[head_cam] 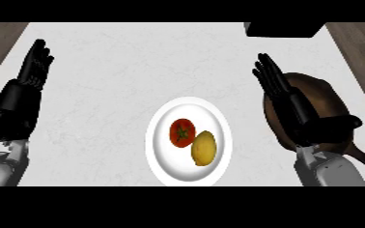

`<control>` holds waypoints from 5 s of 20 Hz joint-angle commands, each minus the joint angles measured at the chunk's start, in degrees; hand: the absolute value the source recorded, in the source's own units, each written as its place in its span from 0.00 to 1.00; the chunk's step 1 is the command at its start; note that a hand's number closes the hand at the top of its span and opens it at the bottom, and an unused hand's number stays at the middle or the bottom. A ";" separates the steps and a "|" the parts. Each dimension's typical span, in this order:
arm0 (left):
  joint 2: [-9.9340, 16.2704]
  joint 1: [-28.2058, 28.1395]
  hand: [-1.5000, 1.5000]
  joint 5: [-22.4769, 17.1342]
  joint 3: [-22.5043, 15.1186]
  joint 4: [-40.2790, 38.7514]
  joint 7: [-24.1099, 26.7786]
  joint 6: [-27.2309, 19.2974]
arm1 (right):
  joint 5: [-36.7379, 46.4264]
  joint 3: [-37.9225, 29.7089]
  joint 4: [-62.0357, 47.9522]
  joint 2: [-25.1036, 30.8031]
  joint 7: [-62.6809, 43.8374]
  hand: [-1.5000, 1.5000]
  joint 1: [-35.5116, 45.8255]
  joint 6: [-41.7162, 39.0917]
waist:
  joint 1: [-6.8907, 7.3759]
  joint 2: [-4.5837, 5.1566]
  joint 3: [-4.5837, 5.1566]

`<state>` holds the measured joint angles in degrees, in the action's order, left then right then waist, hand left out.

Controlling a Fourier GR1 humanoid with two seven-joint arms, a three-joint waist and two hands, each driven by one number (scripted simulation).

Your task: Pick the tomato from the plate and place it in the pan

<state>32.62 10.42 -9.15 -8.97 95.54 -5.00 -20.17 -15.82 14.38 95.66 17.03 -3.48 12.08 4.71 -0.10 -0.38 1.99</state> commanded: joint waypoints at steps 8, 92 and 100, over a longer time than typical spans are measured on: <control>-12.67 -5.17 0.50 -11.19 -9.97 -3.49 -4.21 7.51 | 39.16 12.97 -0.79 12.63 0.98 1.00 21.06 4.54 | 0.41 -0.34 -0.51; -17.76 -7.32 0.50 -12.44 -3.70 -6.82 -5.16 13.61 | 78.91 40.96 -3.50 -11.37 -64.17 1.00 12.07 -10.17 | -4.08 -0.92 -2.17; -18.33 -9.21 0.50 -11.83 -5.62 -5.10 -4.78 14.53 | 90.84 39.58 21.23 -10.74 -66.21 1.00 3.24 -2.55 | -3.34 -0.82 -2.16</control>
<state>14.38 1.63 -21.23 -13.54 89.14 -9.06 -5.97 70.60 54.12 106.48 6.21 -63.06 19.89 -4.74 -3.63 -1.22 -0.14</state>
